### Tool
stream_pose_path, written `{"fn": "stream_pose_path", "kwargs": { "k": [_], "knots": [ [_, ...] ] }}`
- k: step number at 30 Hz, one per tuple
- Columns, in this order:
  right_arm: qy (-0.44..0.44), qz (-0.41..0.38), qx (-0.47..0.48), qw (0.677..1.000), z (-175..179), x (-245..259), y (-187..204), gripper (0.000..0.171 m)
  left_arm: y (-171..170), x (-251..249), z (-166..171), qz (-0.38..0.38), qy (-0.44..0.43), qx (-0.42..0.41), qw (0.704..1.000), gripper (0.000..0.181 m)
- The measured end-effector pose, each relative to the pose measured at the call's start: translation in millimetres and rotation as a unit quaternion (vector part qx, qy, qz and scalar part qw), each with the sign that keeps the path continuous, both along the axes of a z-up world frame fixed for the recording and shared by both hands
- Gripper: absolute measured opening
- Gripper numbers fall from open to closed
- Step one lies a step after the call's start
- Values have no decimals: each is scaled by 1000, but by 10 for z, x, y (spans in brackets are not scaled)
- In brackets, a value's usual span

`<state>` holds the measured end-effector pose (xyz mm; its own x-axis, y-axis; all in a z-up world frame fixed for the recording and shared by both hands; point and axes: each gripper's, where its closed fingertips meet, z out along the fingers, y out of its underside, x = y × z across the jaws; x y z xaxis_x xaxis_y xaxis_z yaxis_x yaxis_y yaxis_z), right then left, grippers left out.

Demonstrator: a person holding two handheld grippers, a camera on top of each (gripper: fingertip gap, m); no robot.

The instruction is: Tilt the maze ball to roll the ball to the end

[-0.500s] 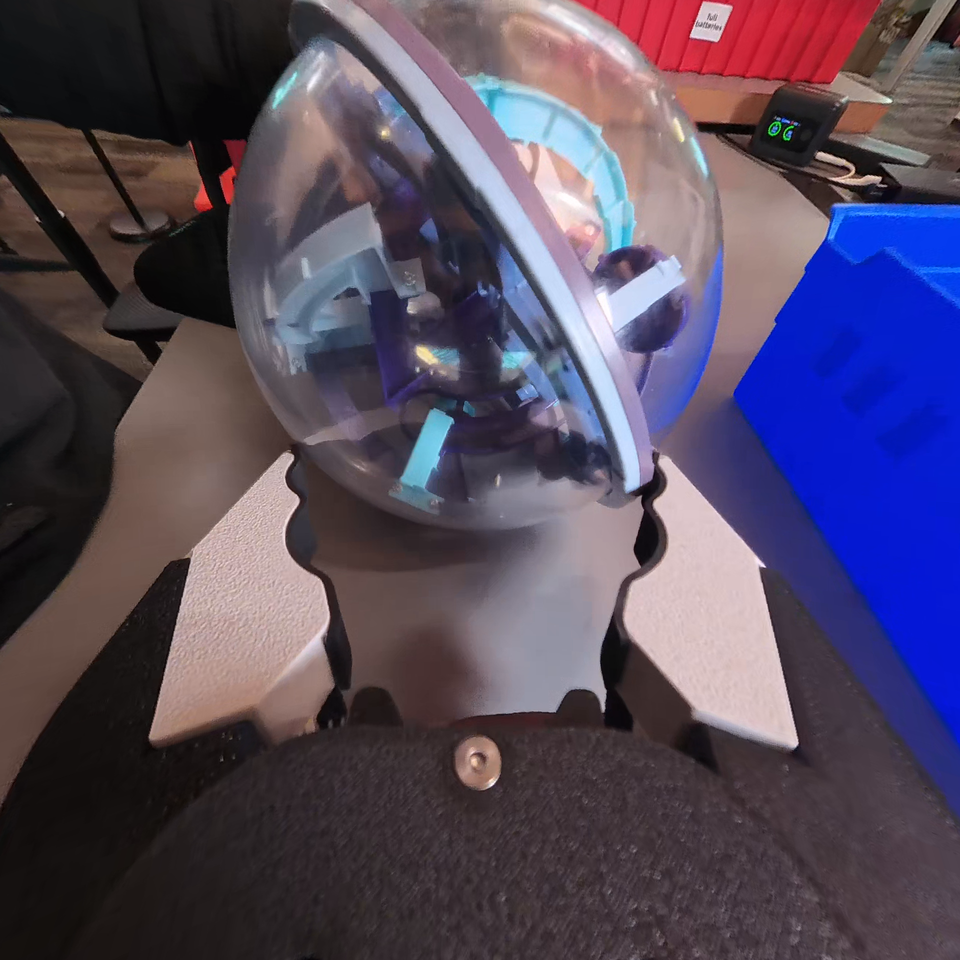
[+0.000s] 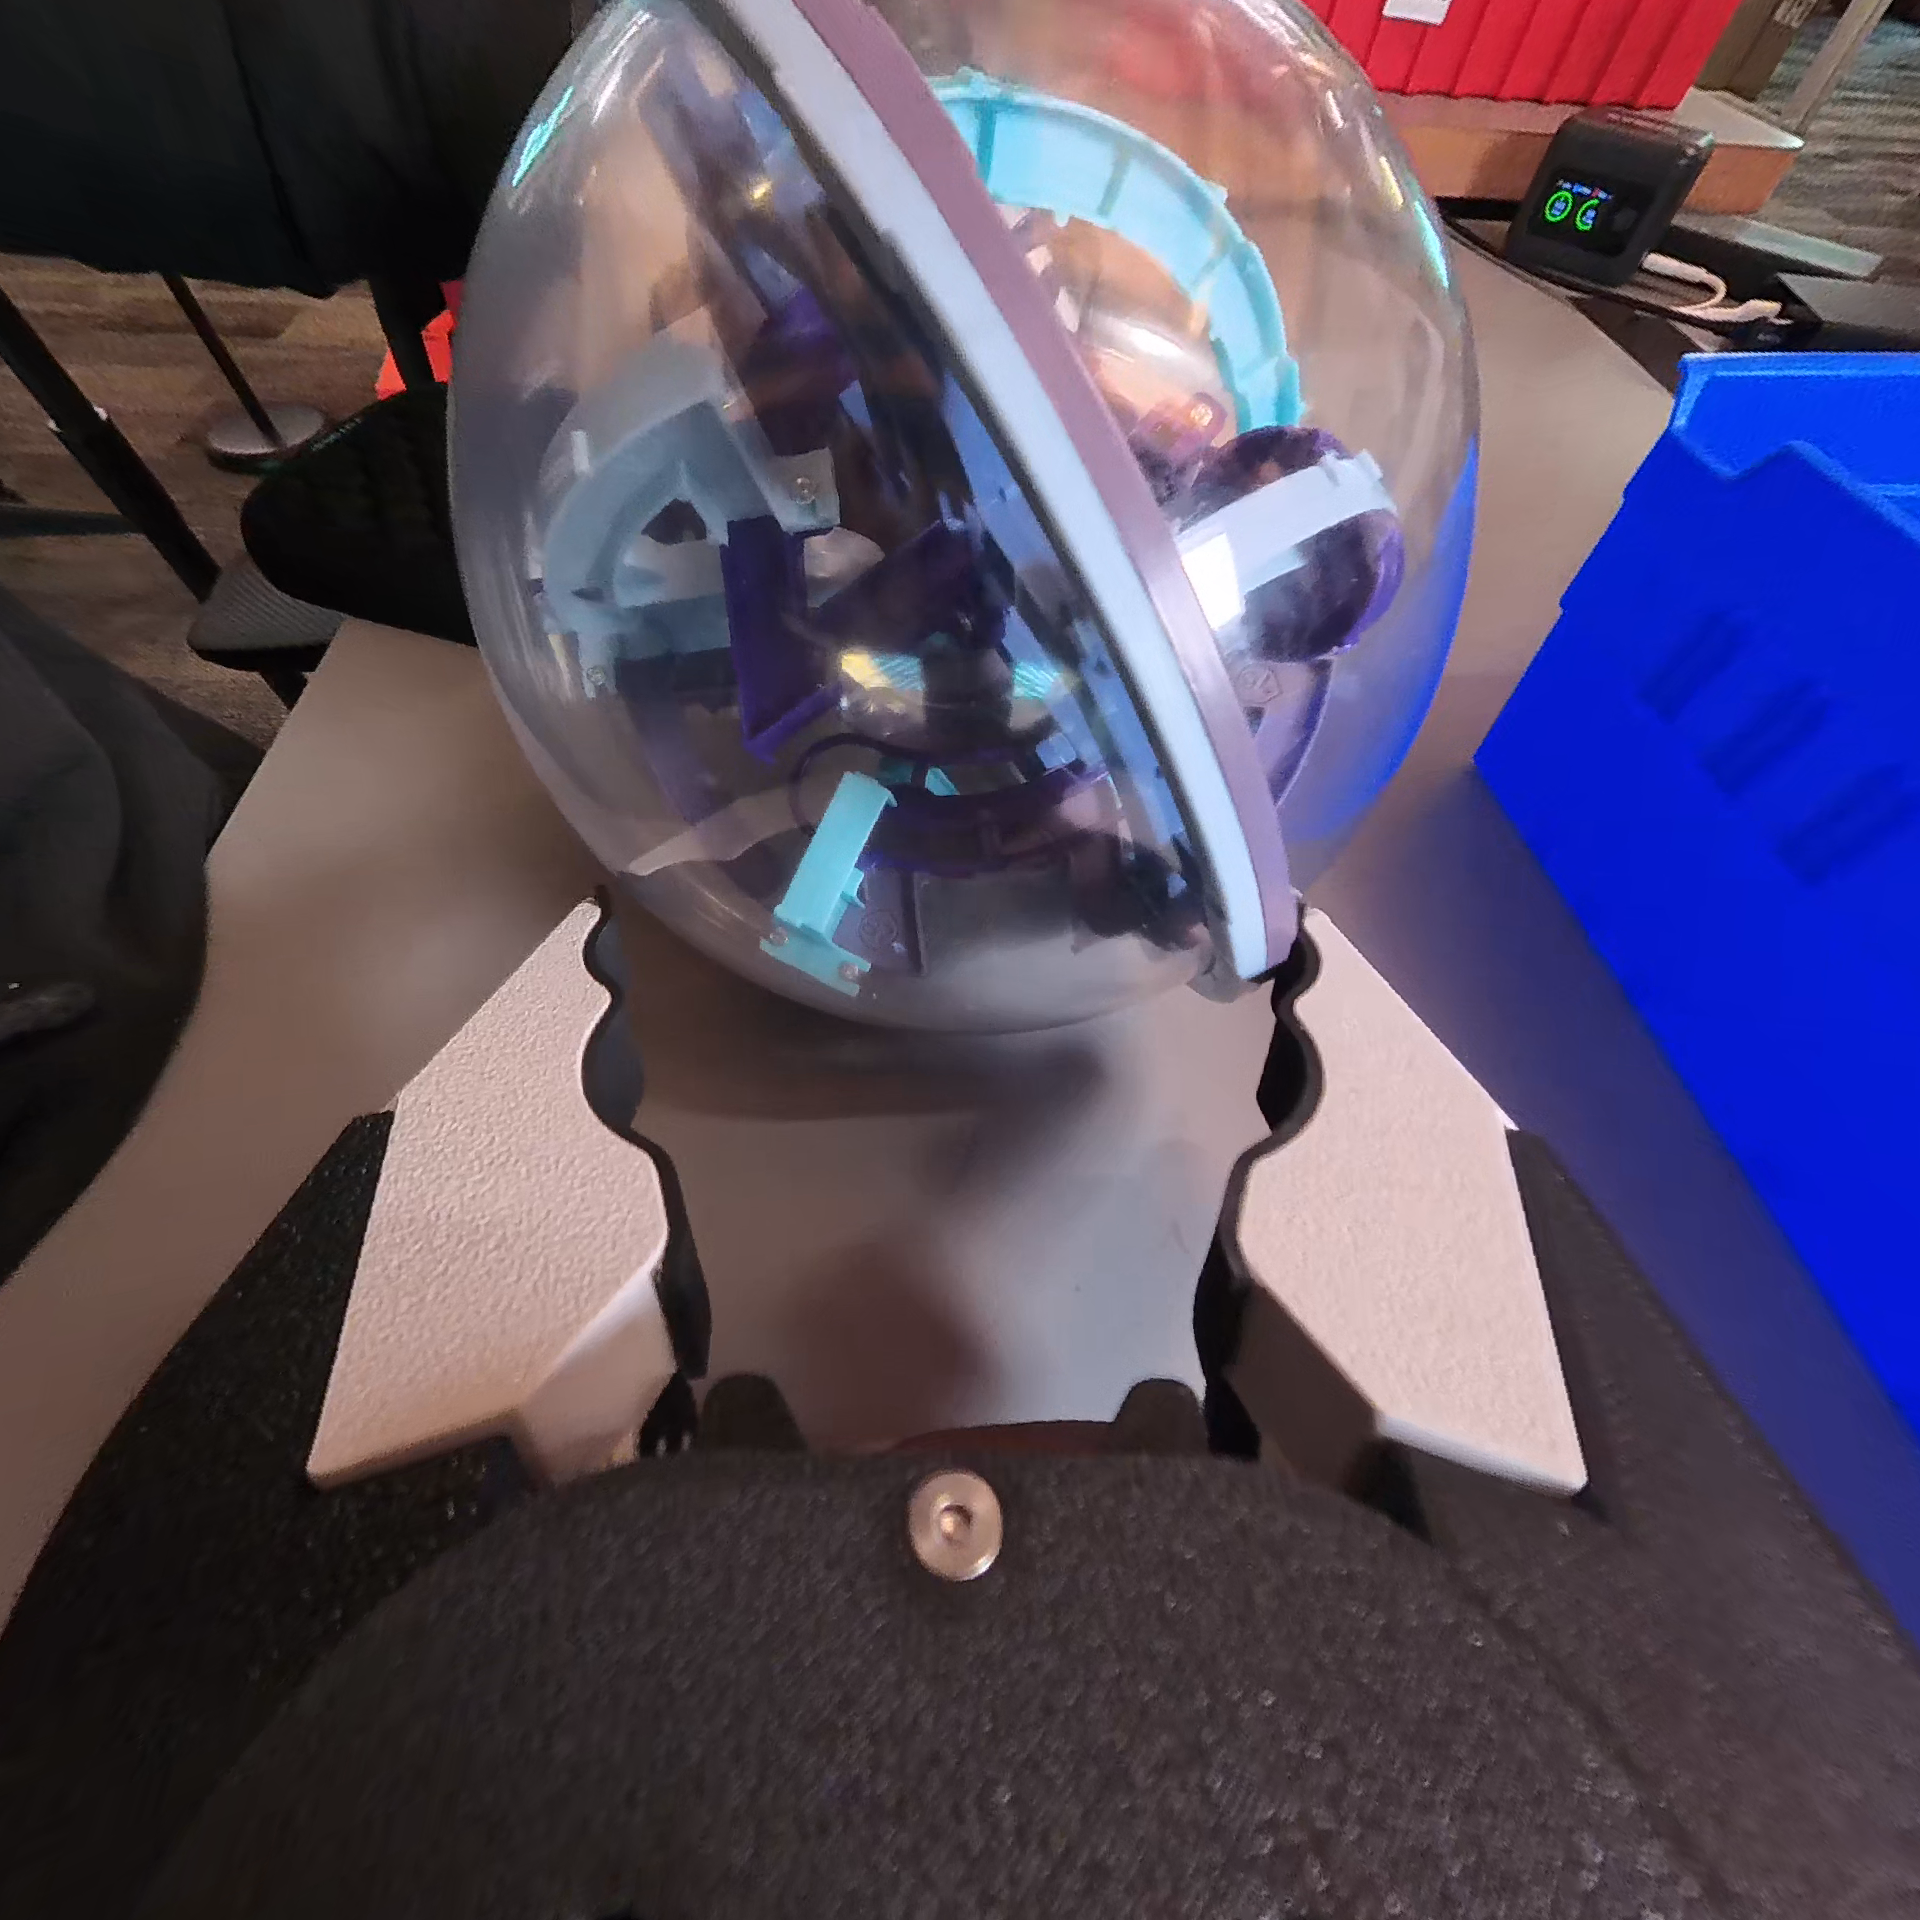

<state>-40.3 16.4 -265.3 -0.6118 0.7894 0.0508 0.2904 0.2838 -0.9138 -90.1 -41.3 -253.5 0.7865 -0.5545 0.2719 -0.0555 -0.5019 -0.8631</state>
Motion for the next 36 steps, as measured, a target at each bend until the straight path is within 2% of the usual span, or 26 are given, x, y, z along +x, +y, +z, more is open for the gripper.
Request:
{"fn": "stream_pose_path", "kwargs": {
  "k": [6, 12, 25, 36],
  "knots": [
    [-1, 2, 7, 1000, -15, 3, -9, 120, 31, 30, 110, 22, -4, 8, 1000, 127],
    [-5, 3, 11, 1000, -32, 0, -14, 121, 69, 130, 56, 13, -8, -4, 1000, 132],
    [19, -5, -12, 1000, 72, -7, 10, 122, 42, 133, -43, 4, -24, -33, 999, 127],
    [-19, -9, -76, 997, 90, 63, 242, 133, 422, 311, -14, 66, -26, -24, 997, 141]
  ]
}}
